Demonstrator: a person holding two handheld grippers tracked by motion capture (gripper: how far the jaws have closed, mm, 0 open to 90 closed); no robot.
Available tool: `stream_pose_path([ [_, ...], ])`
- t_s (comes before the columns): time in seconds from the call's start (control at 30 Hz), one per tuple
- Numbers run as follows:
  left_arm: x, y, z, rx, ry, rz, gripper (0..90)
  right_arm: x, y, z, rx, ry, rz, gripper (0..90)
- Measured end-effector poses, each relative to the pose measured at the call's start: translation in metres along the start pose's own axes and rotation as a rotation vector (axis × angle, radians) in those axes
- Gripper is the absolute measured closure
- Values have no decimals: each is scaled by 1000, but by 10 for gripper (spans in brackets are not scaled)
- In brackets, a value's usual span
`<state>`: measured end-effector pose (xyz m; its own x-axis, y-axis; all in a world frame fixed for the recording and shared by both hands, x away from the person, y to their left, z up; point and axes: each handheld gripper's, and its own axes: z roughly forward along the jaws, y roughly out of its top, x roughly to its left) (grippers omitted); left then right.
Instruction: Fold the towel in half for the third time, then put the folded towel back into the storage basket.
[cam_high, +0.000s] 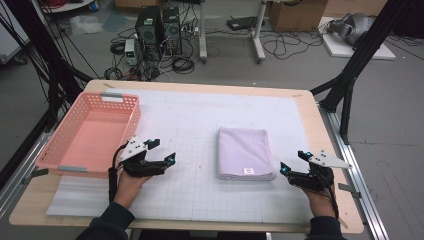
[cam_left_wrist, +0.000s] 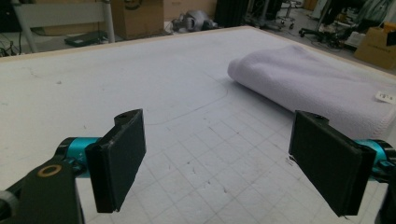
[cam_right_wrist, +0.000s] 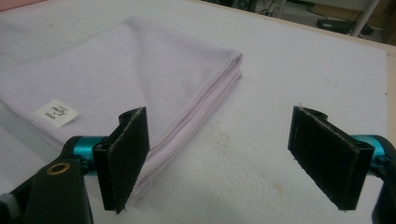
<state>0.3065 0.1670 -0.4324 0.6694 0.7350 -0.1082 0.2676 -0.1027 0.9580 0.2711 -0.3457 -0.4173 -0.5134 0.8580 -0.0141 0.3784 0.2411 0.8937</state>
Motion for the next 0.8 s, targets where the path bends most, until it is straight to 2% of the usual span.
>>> stream_pose_path([
  [0.43, -1, -1, 2, 23, 7, -8, 191, -2, -1, -2, -1, -9, 14, 196],
  [0.67, -2, -2, 6, 32, -13, -35, 179, -3, -1, -2, 4, -12, 15, 196],
  [0.8, -3, -2, 10, 40, -8, -43, 178, -4, -2, -3, 10, -16, 15, 196],
])
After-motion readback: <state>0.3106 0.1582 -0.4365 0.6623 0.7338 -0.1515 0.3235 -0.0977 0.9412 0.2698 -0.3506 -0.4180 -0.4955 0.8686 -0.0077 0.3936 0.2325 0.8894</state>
